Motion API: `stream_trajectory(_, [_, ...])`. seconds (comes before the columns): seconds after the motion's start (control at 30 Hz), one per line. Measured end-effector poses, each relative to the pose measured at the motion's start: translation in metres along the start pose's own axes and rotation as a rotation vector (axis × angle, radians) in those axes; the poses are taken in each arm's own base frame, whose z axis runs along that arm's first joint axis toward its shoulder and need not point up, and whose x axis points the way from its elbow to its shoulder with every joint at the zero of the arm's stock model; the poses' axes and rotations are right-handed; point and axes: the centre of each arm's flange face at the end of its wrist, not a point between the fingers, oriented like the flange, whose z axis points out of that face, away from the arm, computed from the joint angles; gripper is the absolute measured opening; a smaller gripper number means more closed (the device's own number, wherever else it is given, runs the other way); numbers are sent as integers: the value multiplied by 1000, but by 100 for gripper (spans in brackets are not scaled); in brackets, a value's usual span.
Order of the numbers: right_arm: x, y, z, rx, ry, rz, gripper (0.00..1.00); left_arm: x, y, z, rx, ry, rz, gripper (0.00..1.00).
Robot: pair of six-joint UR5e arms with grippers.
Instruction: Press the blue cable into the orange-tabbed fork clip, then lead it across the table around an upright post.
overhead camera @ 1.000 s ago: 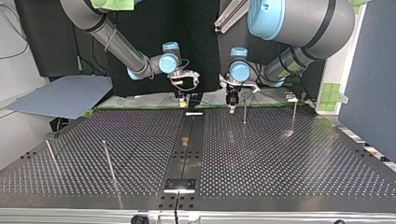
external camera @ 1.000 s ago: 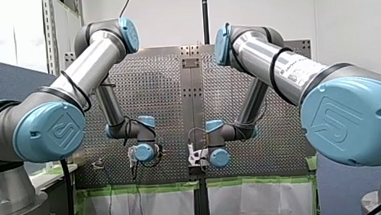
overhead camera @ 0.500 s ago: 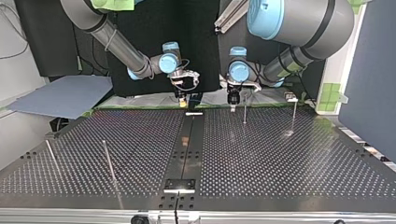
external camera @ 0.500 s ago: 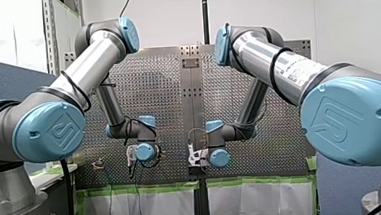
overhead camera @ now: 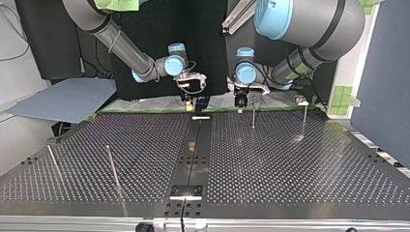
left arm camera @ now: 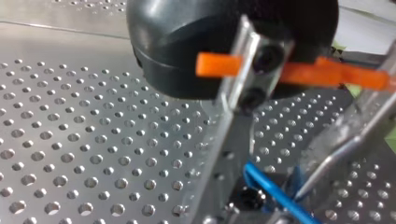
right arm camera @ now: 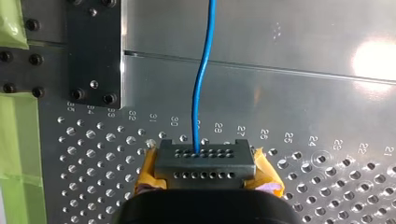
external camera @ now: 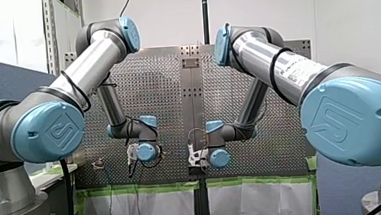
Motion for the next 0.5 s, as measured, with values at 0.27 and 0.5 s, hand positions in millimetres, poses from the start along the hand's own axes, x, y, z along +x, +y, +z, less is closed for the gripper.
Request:
stream_trajectory(0.27, [2, 4, 3, -8, -10, -4, 0, 2, -6, -6, 13, 23, 30, 0])
stream_trajectory(0.5, [21, 14, 8, -43, -27, -18, 0, -3, -8, -11, -9, 42, 81, 0])
